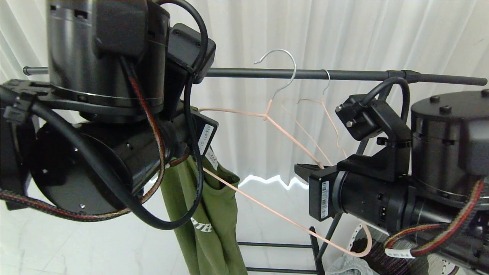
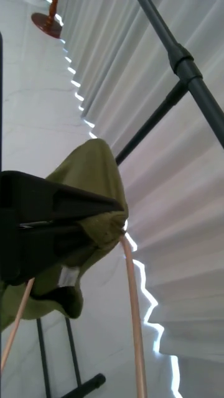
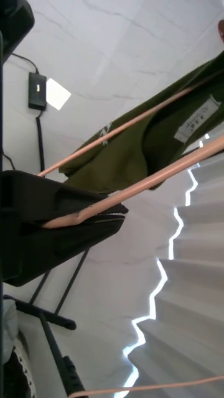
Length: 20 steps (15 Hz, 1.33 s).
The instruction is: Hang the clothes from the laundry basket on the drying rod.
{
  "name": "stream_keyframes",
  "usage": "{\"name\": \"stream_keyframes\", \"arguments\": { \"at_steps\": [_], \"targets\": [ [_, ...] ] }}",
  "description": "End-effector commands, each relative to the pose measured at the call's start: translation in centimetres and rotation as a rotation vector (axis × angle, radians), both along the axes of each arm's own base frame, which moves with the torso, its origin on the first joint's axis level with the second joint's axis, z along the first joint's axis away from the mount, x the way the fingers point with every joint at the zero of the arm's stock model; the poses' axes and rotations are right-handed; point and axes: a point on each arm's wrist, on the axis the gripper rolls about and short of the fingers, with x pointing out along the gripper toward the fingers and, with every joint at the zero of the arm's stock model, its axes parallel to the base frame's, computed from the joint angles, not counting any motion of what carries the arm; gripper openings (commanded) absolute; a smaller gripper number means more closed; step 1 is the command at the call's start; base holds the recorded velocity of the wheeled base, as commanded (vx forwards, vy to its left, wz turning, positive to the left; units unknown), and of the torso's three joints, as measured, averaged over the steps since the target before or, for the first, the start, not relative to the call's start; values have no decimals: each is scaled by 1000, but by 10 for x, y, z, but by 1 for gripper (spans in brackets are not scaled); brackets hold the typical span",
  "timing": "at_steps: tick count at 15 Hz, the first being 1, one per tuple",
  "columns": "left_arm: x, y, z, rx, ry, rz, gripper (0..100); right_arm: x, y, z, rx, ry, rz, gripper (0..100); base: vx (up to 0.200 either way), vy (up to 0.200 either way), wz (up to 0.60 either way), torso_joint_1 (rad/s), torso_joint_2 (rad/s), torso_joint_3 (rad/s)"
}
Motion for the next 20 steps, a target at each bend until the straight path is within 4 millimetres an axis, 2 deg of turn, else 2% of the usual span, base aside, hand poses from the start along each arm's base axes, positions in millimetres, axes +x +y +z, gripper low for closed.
{"name": "stream_keyframes", "arguments": {
  "at_steps": [1, 6, 11, 15, 20],
  "targets": [
    [-2, -6, -2, 3, 4, -18, 0, 8, 22, -7, -3, 3, 9, 0, 0, 0, 0, 0, 0, 0],
    [-2, -6, 4, -13, -8, -21, 0, 14, 52, -17, -4, 18, 49, 0, 0, 0, 0, 0, 0, 0],
    [-5, -8, 6, -28, -13, -33, 0, 16, 65, -26, -22, 31, 58, 0, 0, 0, 0, 0, 0, 0],
    [-9, -8, 7, -35, -15, -41, 0, 16, 61, -24, -16, 28, 47, 0, 0, 0, 0, 0, 0, 0],
    [-24, -1, 8, -41, -17, -79, 0, 15, 47, -4, 39, -9, 32, 0, 0, 0, 0, 0, 0, 0]
  ]
}}
